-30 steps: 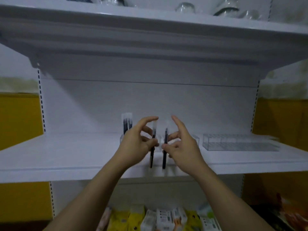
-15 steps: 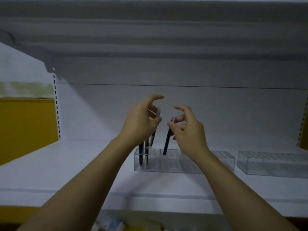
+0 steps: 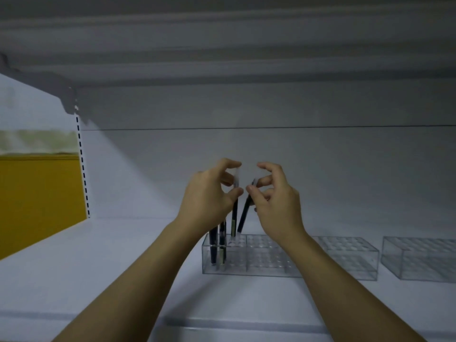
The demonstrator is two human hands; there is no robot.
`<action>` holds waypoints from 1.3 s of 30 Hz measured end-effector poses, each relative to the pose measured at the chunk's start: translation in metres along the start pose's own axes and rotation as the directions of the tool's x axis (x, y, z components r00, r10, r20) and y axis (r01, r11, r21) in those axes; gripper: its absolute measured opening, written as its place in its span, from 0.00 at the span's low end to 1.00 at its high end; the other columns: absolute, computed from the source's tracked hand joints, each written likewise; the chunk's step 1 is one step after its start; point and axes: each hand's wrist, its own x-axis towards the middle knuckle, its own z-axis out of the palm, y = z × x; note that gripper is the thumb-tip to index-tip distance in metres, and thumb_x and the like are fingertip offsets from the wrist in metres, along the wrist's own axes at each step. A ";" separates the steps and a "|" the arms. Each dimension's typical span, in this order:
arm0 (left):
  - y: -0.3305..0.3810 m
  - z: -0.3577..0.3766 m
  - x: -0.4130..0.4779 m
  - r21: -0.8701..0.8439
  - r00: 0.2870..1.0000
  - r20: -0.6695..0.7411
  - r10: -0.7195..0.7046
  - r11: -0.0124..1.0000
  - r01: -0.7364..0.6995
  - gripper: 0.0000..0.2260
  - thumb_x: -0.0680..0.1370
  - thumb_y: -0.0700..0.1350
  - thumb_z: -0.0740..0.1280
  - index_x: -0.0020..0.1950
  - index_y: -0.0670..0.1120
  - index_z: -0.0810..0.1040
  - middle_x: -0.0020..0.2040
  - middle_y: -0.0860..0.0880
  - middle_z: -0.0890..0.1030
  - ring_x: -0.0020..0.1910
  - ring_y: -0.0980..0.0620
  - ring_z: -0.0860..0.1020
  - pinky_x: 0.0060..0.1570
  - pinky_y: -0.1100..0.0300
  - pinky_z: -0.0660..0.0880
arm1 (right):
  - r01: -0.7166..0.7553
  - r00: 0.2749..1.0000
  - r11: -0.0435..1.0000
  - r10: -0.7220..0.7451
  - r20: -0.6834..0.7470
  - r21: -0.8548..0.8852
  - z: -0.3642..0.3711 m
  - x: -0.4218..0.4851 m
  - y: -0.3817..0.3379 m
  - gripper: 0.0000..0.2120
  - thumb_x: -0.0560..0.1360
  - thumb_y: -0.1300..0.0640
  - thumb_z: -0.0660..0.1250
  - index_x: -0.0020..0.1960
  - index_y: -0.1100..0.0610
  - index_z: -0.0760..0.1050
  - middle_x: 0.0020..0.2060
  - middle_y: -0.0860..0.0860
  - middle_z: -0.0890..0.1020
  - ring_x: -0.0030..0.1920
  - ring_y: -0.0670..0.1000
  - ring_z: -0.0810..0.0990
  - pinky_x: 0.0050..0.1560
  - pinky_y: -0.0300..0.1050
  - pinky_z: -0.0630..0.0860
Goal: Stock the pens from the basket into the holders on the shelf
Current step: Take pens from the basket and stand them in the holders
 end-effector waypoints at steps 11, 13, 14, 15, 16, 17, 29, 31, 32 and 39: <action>-0.002 0.008 0.005 -0.012 0.999 -0.002 -0.032 0.999 0.032 0.21 0.73 0.46 0.74 0.64 0.53 0.73 0.46 0.53 0.83 0.44 0.57 0.81 0.43 0.68 0.72 | 0.043 0.937 0.962 0.054 0.344 -0.268 -0.003 -0.018 0.006 0.24 0.78 0.57 0.67 0.68 0.39 0.63 0.49 0.43 0.76 0.44 0.45 0.78 0.47 0.44 0.79; -0.002 0.008 0.008 0.025 1.000 0.007 -0.017 1.000 0.017 0.21 0.73 0.47 0.74 0.63 0.53 0.73 0.46 0.53 0.83 0.44 0.56 0.81 0.44 0.65 0.73 | 0.036 0.923 0.955 0.082 0.375 -0.296 -0.005 -0.022 0.005 0.28 0.79 0.57 0.65 0.69 0.35 0.57 0.49 0.45 0.77 0.44 0.46 0.78 0.47 0.45 0.79; -0.001 0.009 0.009 0.034 1.000 0.006 -0.011 0.999 0.011 0.21 0.73 0.47 0.74 0.63 0.52 0.73 0.46 0.53 0.83 0.44 0.55 0.81 0.45 0.63 0.74 | 0.039 0.915 0.947 0.094 0.392 -0.318 -0.006 -0.023 0.004 0.29 0.79 0.57 0.63 0.71 0.35 0.54 0.48 0.46 0.78 0.44 0.47 0.78 0.46 0.46 0.79; 0.000 0.010 0.009 0.038 1.000 0.004 -0.006 0.999 0.006 0.21 0.73 0.47 0.74 0.64 0.52 0.72 0.46 0.52 0.83 0.44 0.55 0.82 0.46 0.61 0.75 | 0.052 0.906 0.935 0.104 0.409 -0.352 -0.007 -0.024 0.003 0.31 0.79 0.58 0.62 0.73 0.36 0.51 0.46 0.47 0.79 0.42 0.49 0.79 0.45 0.48 0.80; 0.001 0.011 0.009 0.038 1.000 0.003 -0.003 0.999 0.003 0.21 0.73 0.47 0.74 0.64 0.52 0.72 0.46 0.52 0.83 0.44 0.54 0.82 0.47 0.60 0.76 | 0.066 0.897 0.920 0.115 0.427 -0.386 -0.007 -0.025 0.001 0.33 0.79 0.59 0.61 0.75 0.38 0.48 0.43 0.49 0.80 0.40 0.50 0.79 0.44 0.51 0.80; 0.001 0.012 0.008 0.037 1.000 0.002 -0.002 0.999 0.002 0.21 0.74 0.46 0.73 0.64 0.51 0.72 0.46 0.51 0.83 0.44 0.53 0.82 0.49 0.58 0.78 | 0.069 0.888 0.909 0.131 0.441 -0.410 -0.007 -0.026 -0.001 0.35 0.79 0.60 0.60 0.76 0.40 0.45 0.40 0.51 0.80 0.39 0.52 0.79 0.43 0.53 0.80; -0.001 0.006 0.006 0.024 0.998 0.004 -0.060 0.998 0.059 0.20 0.74 0.45 0.73 0.64 0.51 0.72 0.47 0.50 0.84 0.41 0.55 0.80 0.47 0.58 0.77 | 0.009 0.856 0.883 0.236 0.460 -0.470 -0.010 -0.033 -0.016 0.44 0.75 0.66 0.62 0.76 0.39 0.38 0.42 0.54 0.83 0.41 0.54 0.81 0.47 0.55 0.81; -0.002 0.005 0.007 0.028 0.998 0.004 -0.069 0.997 0.068 0.20 0.74 0.45 0.73 0.64 0.51 0.72 0.47 0.50 0.84 0.41 0.55 0.80 0.46 0.59 0.76 | 0.009 0.855 0.883 0.236 0.462 -0.469 -0.011 -0.035 -0.017 0.45 0.74 0.67 0.63 0.77 0.40 0.39 0.42 0.54 0.83 0.41 0.54 0.81 0.48 0.54 0.81; -0.002 0.005 0.007 0.031 0.997 0.002 -0.078 0.996 0.078 0.20 0.74 0.45 0.73 0.64 0.50 0.72 0.47 0.50 0.84 0.42 0.54 0.80 0.45 0.60 0.76 | 0.008 0.854 0.882 0.238 0.462 -0.470 -0.011 -0.035 -0.017 0.45 0.74 0.67 0.63 0.77 0.40 0.39 0.43 0.54 0.83 0.42 0.54 0.81 0.48 0.54 0.80; -0.003 0.010 0.003 0.134 0.994 0.047 -0.102 0.986 0.095 0.20 0.73 0.45 0.74 0.62 0.50 0.72 0.47 0.50 0.83 0.44 0.51 0.81 0.49 0.51 0.79 | 0.022 0.842 0.853 0.265 0.470 -0.521 -0.009 -0.033 -0.022 0.46 0.74 0.67 0.62 0.77 0.42 0.37 0.46 0.55 0.81 0.43 0.55 0.80 0.49 0.54 0.80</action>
